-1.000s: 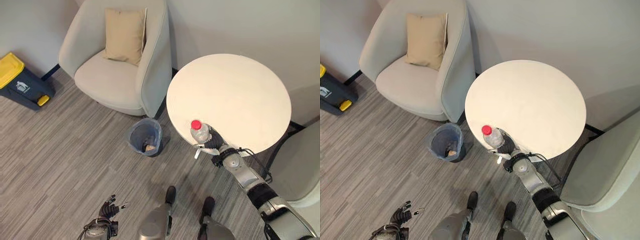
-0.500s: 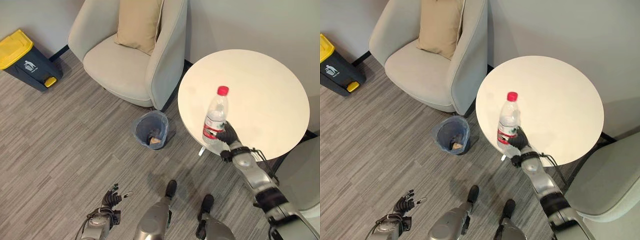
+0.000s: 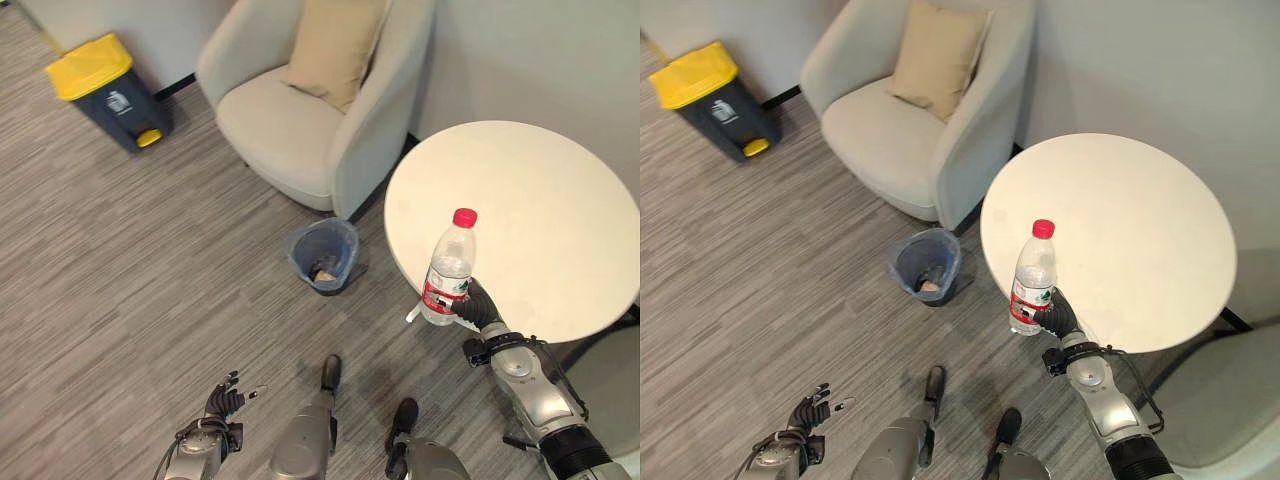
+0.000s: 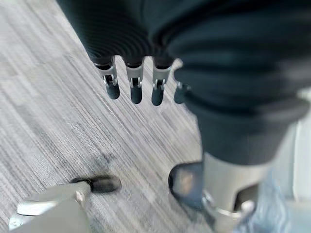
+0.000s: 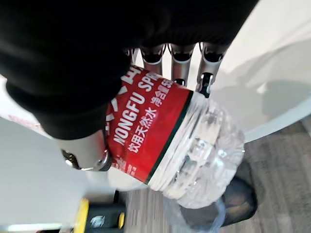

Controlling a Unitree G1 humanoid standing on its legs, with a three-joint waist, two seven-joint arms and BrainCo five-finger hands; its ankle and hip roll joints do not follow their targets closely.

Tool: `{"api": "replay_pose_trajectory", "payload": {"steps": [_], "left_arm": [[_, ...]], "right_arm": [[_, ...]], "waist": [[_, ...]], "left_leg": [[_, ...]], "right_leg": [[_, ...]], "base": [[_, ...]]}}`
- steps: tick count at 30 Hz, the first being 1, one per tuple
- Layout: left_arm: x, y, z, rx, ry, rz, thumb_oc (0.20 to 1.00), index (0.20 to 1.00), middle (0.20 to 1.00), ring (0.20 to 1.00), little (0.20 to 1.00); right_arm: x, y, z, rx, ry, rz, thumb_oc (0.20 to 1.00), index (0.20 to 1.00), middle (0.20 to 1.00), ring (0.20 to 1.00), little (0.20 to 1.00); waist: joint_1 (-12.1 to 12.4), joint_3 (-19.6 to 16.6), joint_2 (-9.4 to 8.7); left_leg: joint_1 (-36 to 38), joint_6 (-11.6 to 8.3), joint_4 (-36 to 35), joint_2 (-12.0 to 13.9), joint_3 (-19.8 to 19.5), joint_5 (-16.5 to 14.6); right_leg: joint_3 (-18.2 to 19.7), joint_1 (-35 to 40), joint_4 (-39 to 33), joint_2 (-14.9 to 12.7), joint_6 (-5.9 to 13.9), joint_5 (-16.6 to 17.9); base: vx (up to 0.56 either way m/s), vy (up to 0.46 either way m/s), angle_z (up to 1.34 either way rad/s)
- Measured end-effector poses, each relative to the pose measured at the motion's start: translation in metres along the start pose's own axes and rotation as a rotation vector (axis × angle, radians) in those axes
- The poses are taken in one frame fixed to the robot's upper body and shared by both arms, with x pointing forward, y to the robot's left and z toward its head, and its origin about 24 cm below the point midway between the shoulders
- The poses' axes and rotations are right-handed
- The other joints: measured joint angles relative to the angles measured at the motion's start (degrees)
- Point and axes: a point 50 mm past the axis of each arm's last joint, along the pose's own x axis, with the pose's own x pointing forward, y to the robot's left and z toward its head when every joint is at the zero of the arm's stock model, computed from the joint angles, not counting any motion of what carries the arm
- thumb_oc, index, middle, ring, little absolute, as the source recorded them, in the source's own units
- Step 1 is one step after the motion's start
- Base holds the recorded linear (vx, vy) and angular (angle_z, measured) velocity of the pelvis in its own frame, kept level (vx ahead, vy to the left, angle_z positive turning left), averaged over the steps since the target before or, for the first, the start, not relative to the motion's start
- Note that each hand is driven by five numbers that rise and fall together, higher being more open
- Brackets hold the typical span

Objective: Gather garbage on tea table into small bin, then transfer packed bag to large trash can.

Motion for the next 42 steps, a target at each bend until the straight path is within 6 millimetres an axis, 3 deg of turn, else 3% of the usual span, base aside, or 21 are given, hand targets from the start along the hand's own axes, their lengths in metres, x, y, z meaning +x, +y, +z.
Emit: {"api": "replay_pose_trajectory", "payload": {"steps": [1, 3, 5, 7, 9, 11, 13, 16, 19, 22, 23, 24, 25, 26, 28, 32, 34, 37, 38, 41, 42], "left_arm": [[-0.001, -0.003, -0.004, -0.005, 0.01, -0.005, 1.0, 1.0, 1.0, 1.0, 1.0], [-0.005, -0.008, -0.016, 0.018, 0.044, -0.015, 1.0, 1.0, 1.0, 1.0, 1.0], [-0.003, -0.005, -0.014, 0.028, 0.043, -0.008, 1.0, 1.0, 1.0, 1.0, 1.0], [-0.003, 0.004, -0.013, 0.065, 0.043, 0.012, 1.0, 1.0, 1.0, 1.0, 1.0], [-0.003, 0.011, -0.01, 0.092, 0.036, 0.024, 1.0, 1.0, 1.0, 1.0, 1.0], [-0.002, 0.021, -0.009, 0.105, 0.04, 0.048, 1.0, 1.0, 1.0, 1.0, 1.0], [-0.002, 0.026, -0.008, 0.114, 0.038, 0.065, 1.0, 1.0, 1.0, 1.0, 1.0], [-0.005, 0.032, -0.011, 0.125, 0.048, 0.077, 1.0, 1.0, 1.0, 1.0, 1.0], [-0.002, 0.022, -0.011, 0.095, 0.053, 0.062, 1.0, 1.0, 1.0, 1.0, 1.0], [-0.002, 0.022, -0.014, 0.093, 0.07, 0.065, 1.0, 1.0, 1.0, 1.0, 1.0], [-0.003, 0.023, -0.016, 0.085, 0.073, 0.069, 1.0, 1.0, 1.0, 1.0, 1.0], [-0.005, 0.02, -0.019, 0.071, 0.076, 0.065, 1.0, 1.0, 1.0, 1.0, 1.0], [-0.005, 0.017, -0.02, 0.063, 0.073, 0.059, 1.0, 1.0, 1.0, 1.0, 1.0], [-0.009, 0.016, -0.026, 0.057, 0.083, 0.056, 1.0, 1.0, 1.0, 1.0, 1.0], [-0.008, 0.014, -0.024, 0.053, 0.08, 0.051, 1.0, 1.0, 1.0, 1.0, 1.0], [-0.007, 0.009, -0.022, 0.048, 0.07, 0.034, 1.0, 1.0, 1.0, 1.0, 1.0], [-0.005, 0.007, -0.011, 0.046, 0.025, 0.025, 1.0, 1.0, 1.0, 1.0, 1.0], [0.002, 0.001, 0.005, 0.062, -0.019, 0.007, 1.0, 1.0, 1.0, 1.0, 1.0], [0.004, 0.001, 0.005, 0.078, -0.011, 0.003, 1.0, 1.0, 1.0, 1.0, 1.0], [0.002, 0.004, -0.007, 0.081, 0.042, 0.016, 1.0, 1.0, 1.0, 1.0, 1.0], [0.003, 0.006, -0.005, 0.084, 0.037, 0.022, 1.0, 1.0, 1.0, 1.0, 1.0]], "right_arm": [[-0.001, -0.003, 0.001, -0.002, -0.004, -0.014, 0.2, 0.2, 0.2, 0.2, 0.2], [-0.005, -0.006, -0.003, -0.013, 0.008, -0.024, 0.2, 0.2, 0.2, 0.2, 0.2], [-0.008, -0.003, -0.008, 0.018, 0.03, -0.041, 0.2, 0.2, 0.2, 0.2, 0.2], [-0.009, 0.011, -0.009, 0.067, 0.041, -0.027, 0.2, 0.2, 0.2, 0.2, 0.2], [-0.006, 0.026, -0.004, 0.083, 0.022, 0.026, 0.2, 0.2, 0.2, 0.2, 0.2], [-0.001, 0.037, 0.004, 0.086, -0.003, 0.07, 0.2, 0.2, 0.2, 0.2, 0.2], [-0.003, 0.044, 0.004, 0.078, -0.004, 0.104, 0.2, 0.2, 0.2, 0.2, 0.2], [-0.001, 0.045, 0.015, 0.071, -0.053, 0.12, 0.2, 0.2, 0.2, 0.2, 0.2], [0.002, 0.04, 0.018, 0.062, -0.063, 0.106, 0.2, 0.2, 0.2, 0.2, 0.2], [0.001, 0.043, 0.017, 0.066, -0.059, 0.113, 0.2, 0.2, 0.2, 0.2, 0.2], [0.0, 0.043, 0.016, 0.066, -0.056, 0.117, 0.2, 0.2, 0.2, 0.2, 0.2], [-0.008, 0.041, 0.005, 0.054, -0.016, 0.129, 0.2, 0.2, 0.2, 0.2, 0.2], [-0.01, 0.039, 0.001, 0.038, -0.004, 0.136, 0.2, 0.2, 0.2, 0.2, 0.2], [-0.009, 0.034, 0.001, 0.014, -0.007, 0.145, 0.2, 0.2, 0.2, 0.2, 0.2], [-0.008, 0.025, 0.001, -0.018, -0.009, 0.139, 0.2, 0.2, 0.2, 0.2, 0.2], [-0.001, 0.018, 0.01, -0.047, -0.045, 0.139, 0.2, 0.2, 0.2, 0.2, 0.2], [0.001, 0.015, 0.012, -0.061, -0.054, 0.133, 0.2, 0.2, 0.2, 0.2, 0.2], [0.007, 0.013, 0.016, -0.075, -0.066, 0.128, 0.2, 0.2, 0.2, 0.2, 0.2], [0.01, 0.012, 0.009, -0.079, -0.032, 0.121, 0.2, 0.2, 0.2, 0.2, 0.2], [0.007, 0.011, 0.006, -0.125, -0.022, 0.117, 0.2, 0.2, 0.2, 0.2, 0.2], [0.007, 0.011, 0.005, -0.123, -0.017, 0.116, 0.2, 0.2, 0.2, 0.2, 0.2]], "waist": [[-1.32, -0.25, 0.27], [-2.01, -2.08, 3.23], [-2.09, -2.69, 1.9], [-1.82, -2.62, -1.2], [-1.86, -2.62, -2.77], [-1.83, -1.69, -3.09], [-1.68, -1.64, -3.41], [-1.66, -1.26, -4.59], [-2.98, -0.06, -3.84], [-3.22, 0.55, -5.05], [-3.21, 0.66, -4.85], [-3.57, 0.63, -4.13], [-3.28, 0.91, -2.64], [-3.2, 0.74, -0.92], [-3.68, 0.73, -1.2], [-3.12, 0.7, -1.8], [-3.29, 0.94, -2.12], [-3.22, 1.54, -3.01], [-3.21, 2.07, -2.31], [-4.21, 2.04, -0.81], [-4.48, 2.4, -0.32]], "left_leg": [[0.82, -0.01, 1.25, 0.53, 2.83, 0.02], [4.06, 1.57, -0.39, 1.57, 1.32, 2.39], [4.71, 2.43, -0.97, -0.57, 1.05, 3.7], [4.95, 3.61, -0.87, -3.38, 1.07, 3.24], [5.22, 5.65, 0.06, -5.61, 1.32, 1.95], [6.38, 7.6, -0.02, -6.3, 1.46, 0.82], [7.94, 7.83, -1.13, -6.23, 1.44, 0.64], [9.57, 7.76, -3.56, -7.3, 1.47, 0.33], [8.79, 8.57, -3.54, -7.34, -1.66, -0.77], [10.14, 7.5, -3.29, -8.41, -3.49, -1.81], [10.62, 6.57, -3.18, -8.65, -5.1, -2.58], [12.43, 4.19, -2.14, -8.31, -8.02, -2.87], [14.0, 3.21, -2.55, -6.89, -8.82, -3.42], [14.75, 2.14, -1.61, -4.65, -10.14, -3.24], [11.24, -0.28, 6.56, -3.88, -11.87, -2.43], [3.31, -2.31, 23.0, -1.98, -10.95, -3.01], [1.34, -2.56, 19.25, -2.1, -11.43, -4.84], [-2.11, -2.44, 7.45, -2.91, -11.38, -4.46], [-2.96, -1.43, 3.98, -1.67, -11.22, -1.94], [-0.85, -0.04, 4.66, -2.64, -9.8, 0.87], [0.1, 2.69, 2.98, -3.07, -9.77, 1.88]], "right_leg": [[-0.61, 0.47, 0.34, -0.61, 1.02, -0.89], [-1.38, 1.26, 2.08, -0.01, 3.23, -1.67], [-0.32, 0.51, 4.37, -2.33, 4.15, -2.51], [1.88, -0.96, 7.01, -5.32, 4.78, -2.85], [8.15, -5.82, 16.32, -9.1, 4.72, -2.81], [14.31, -10.87, 26.29, -10.09, 5.75, -3.24], [16.95, -13.06, 27.1, -7.48, 6.51, -7.06], [15.4, -15.89, 17.35, -3.09, 5.94, -6.8], [17.51, -20.53, 10.9, 0.79, 6.06, -3.04], [16.19, -21.27, 2.85, 0.51, 4.75, 1.61], [15.73, -20.1, 2.19, 0.57, 4.68, 2.66], [15.54, -16.78, 1.06, 0.76, 2.47, 8.81], [15.21, -15.1, 1.16, 1.87, 1.19, 9.67], [13.57, -12.72, 0.38, 3.82, 0.06, 8.77], [11.73, -10.86, 0.54, 3.93, -1.19, 6.58], [11.08, -8.86, 0.33, 5.14, -5.29, 4.76], [11.28, -8.85, -0.38, 5.92, -5.84, 4.52], [11.29, -8.69, -0.81, 6.57, -5.19, 4.02], [11.28, -7.65, -0.05, 8.68, -4.57, 3.31], [13.57, -10.49, 6.7, 9.01, -4.1, -0.63], [13.92, -11.85, 9.54, 8.57, -3.51, -1.84]], "base": [[0.23, 0.153, 0.59], [0.17, 0.222, 0.34], [0.16, 0.262, 0.18], [0.1, 0.271, 0.06], [0.13, 0.303, 0.04], [0.16, 0.138, -0.01], [0.18, 0.062, 0.06], [0.22, -0.006, -0.02], [0.2, -0.059, 0.27], [0.25, -0.131, 0.49], [0.34, -0.196, 0.88], [0.28, -0.175, 0.95], [0.46, -0.41, 0.9], [0.27, -0.303, 0.5], [0.13, -0.211, 0.54], [0.08, -0.089, 0.03], [0.07, 0.035, -0.04], [0.08, 0.132, -0.14], [0.1, 0.315, -0.46], [0.04, 0.169, -0.44], [0.03, 0.152, -0.14]]}}
